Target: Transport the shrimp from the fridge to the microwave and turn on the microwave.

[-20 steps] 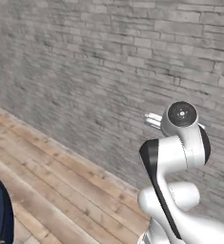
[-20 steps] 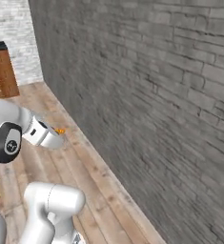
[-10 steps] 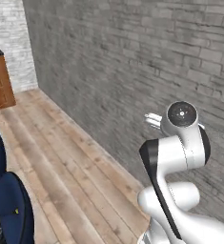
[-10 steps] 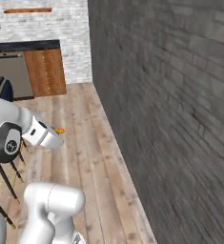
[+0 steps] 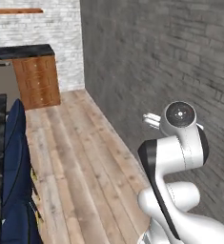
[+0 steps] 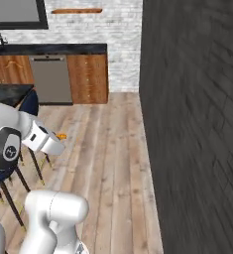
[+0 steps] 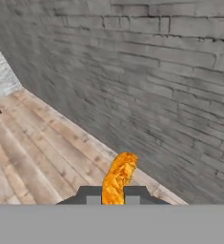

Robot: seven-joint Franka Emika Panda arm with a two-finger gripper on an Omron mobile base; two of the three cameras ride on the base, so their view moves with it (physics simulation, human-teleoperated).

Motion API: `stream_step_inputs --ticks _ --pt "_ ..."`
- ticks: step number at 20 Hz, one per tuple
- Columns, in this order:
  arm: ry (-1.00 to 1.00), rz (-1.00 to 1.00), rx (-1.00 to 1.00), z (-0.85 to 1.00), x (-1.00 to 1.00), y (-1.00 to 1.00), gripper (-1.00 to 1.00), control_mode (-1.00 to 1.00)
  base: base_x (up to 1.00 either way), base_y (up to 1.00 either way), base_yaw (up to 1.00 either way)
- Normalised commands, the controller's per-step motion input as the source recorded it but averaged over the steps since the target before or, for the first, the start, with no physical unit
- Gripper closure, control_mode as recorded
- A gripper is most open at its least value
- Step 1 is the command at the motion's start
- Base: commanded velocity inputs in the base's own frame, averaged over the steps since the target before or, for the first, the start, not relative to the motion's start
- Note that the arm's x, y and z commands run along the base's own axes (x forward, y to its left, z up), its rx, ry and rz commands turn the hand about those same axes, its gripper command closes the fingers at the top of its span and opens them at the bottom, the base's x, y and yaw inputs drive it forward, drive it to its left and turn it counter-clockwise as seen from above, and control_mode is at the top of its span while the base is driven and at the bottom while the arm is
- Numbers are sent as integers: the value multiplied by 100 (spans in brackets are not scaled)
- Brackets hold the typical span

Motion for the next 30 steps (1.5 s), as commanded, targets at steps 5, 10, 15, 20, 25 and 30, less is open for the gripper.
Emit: stream_step_inputs --ticks 5,10,15,20,25,30 --pt "0 0 0 0 0 0 100 100 100 -52 40" --pt "0 0 0 0 0 0 100 100 100 -44 41" --pt "0 0 0 0 0 0 100 100 100 -42 39" --pt "0 0 0 0 0 0 100 100 100 -49 39" --pt "0 0 0 0 0 0 100 100 96 -60 41" --pt "0 0 0 0 0 0 100 100 85 -77 46"
